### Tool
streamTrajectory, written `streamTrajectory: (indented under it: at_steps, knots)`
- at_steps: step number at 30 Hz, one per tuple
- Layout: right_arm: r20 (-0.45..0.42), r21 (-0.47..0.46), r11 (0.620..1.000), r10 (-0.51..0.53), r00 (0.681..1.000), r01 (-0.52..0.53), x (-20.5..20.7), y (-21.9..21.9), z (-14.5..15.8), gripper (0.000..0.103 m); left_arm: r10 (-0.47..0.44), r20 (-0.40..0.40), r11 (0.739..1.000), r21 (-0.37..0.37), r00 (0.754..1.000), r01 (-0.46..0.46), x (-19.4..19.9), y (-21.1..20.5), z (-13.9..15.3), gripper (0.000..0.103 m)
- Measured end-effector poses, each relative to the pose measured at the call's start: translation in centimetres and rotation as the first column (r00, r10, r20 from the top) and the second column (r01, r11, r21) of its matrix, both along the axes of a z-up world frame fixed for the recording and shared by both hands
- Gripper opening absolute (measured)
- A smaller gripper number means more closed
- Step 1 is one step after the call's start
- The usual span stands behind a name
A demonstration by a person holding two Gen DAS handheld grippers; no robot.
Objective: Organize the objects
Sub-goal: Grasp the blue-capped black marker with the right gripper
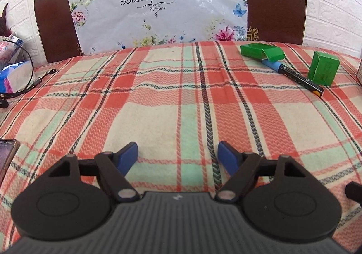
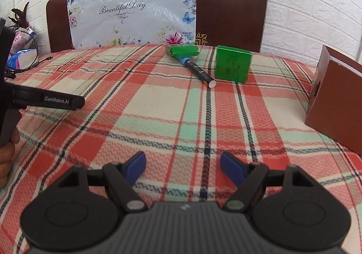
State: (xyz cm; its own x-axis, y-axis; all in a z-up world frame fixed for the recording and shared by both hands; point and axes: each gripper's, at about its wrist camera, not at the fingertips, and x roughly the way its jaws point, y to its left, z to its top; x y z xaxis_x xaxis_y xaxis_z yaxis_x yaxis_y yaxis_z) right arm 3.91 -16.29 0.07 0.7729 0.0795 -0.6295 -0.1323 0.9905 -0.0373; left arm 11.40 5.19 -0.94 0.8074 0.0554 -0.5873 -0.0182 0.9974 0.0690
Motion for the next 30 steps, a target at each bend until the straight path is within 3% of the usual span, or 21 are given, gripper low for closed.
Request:
streamTrajectory:
  at_steps: [11, 22, 25, 27, 29, 30]
  knots:
    - [0.06, -0.03, 0.997, -0.069, 0.996, 0.071, 7.7, -0.6, -0.6, 0.076, 0.0, 0.021, 0.999, -0.037, 1.0, 0.001, 0.1, 0.6, -0.4, 0.084]
    - [0.032, -0.018, 0.996, -0.086, 0.996, 0.087, 15.4, -1.0, -1.1, 0.08, -0.001, 0.023, 0.999, -0.036, 1.0, 0.002, 0.1, 0.7, -0.5, 0.084]
    - [0.048, -0.032, 0.998, -0.046, 0.998, 0.048, 16.1, -0.3, -1.0, 0.058, -0.002, 0.023, 0.999, -0.037, 1.0, 0.003, 0.1, 0.7, -0.5, 0.085]
    - [0.062, -0.062, 0.998, -0.006, 0.998, 0.009, 16.1, 0.5, -0.9, 0.035, -0.002, 0.023, 0.999, -0.037, 1.0, 0.003, 0.1, 0.7, -0.5, 0.085]
    - [0.074, -0.107, 0.994, 0.042, 0.996, -0.034, 15.7, 1.5, -0.9, 0.02, -0.002, 0.023, 0.999, -0.039, 1.0, 0.003, 0.1, 0.7, -0.5, 0.085]
    - [0.081, -0.135, 0.99, 0.055, 0.995, -0.044, 15.4, 1.9, -0.9, 0.018, -0.002, 0.023, 0.999, -0.038, 1.0, 0.003, 0.1, 0.7, -0.5, 0.085]
